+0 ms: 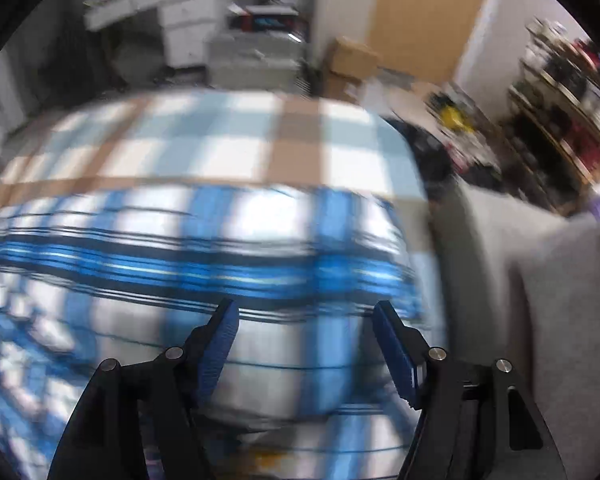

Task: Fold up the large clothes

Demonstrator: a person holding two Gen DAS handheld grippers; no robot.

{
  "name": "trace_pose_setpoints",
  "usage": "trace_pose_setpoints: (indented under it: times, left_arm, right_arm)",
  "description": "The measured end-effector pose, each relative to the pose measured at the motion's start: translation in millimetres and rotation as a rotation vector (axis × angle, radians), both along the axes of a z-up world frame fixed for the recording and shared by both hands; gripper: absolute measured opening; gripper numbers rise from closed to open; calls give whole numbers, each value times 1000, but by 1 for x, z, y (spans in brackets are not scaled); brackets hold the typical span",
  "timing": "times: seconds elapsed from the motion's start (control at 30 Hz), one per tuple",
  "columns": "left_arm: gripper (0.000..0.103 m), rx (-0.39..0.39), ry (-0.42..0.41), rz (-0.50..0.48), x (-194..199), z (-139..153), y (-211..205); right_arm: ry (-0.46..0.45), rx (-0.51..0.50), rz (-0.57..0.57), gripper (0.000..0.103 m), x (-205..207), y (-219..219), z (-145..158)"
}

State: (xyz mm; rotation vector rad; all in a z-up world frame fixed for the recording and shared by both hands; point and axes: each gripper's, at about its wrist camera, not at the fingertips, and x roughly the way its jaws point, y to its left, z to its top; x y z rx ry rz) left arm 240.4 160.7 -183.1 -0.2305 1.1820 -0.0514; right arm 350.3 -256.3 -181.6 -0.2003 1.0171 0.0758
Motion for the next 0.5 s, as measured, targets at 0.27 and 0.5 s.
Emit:
trace_pose_setpoints:
  times: [0.27, 0.5]
  left_arm:
    - [39, 181, -54, 32, -35, 49, 17]
    - [72, 84, -260, -22, -14, 107, 0]
  right_arm:
    - [110, -105, 65, 70, 9, 41, -43]
    - [116, -50, 76, 77, 8, 33, -34]
